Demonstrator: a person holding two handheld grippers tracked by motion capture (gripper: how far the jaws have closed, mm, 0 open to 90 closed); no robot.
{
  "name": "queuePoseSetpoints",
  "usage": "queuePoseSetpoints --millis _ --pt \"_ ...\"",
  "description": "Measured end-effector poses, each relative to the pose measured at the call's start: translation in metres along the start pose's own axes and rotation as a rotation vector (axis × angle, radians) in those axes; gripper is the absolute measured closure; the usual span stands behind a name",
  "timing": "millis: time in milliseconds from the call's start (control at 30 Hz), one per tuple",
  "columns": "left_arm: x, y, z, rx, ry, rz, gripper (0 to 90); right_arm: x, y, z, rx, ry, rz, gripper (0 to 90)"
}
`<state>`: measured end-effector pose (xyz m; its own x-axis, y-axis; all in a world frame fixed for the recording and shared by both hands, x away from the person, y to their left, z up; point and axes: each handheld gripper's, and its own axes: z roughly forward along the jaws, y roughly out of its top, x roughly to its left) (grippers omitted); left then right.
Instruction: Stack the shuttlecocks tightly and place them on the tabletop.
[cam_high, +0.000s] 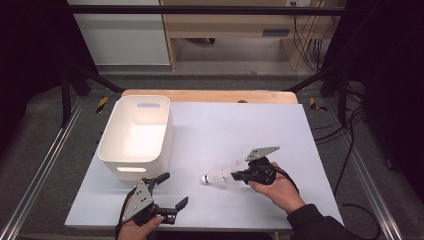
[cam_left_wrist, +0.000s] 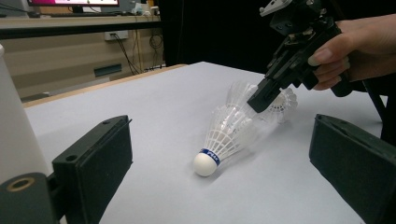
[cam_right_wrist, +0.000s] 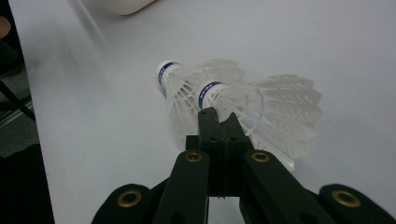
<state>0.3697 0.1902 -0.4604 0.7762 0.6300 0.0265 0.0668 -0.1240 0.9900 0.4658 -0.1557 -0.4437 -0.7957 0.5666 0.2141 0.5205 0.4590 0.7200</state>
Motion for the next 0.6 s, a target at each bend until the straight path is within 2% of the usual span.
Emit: queuePoseSetpoints --millis 233,600 --pt "0.000 0.000 0.000 0.005 -0.003 -0.004 5.8 0.006 0.006 0.018 -0.004 0.048 -0.023 90.0" --pt "-0.002 0.000 0.001 0.010 -0.012 -0.002 6.0 0.005 0.009 0.027 -0.022 0.103 -0.008 90.0"
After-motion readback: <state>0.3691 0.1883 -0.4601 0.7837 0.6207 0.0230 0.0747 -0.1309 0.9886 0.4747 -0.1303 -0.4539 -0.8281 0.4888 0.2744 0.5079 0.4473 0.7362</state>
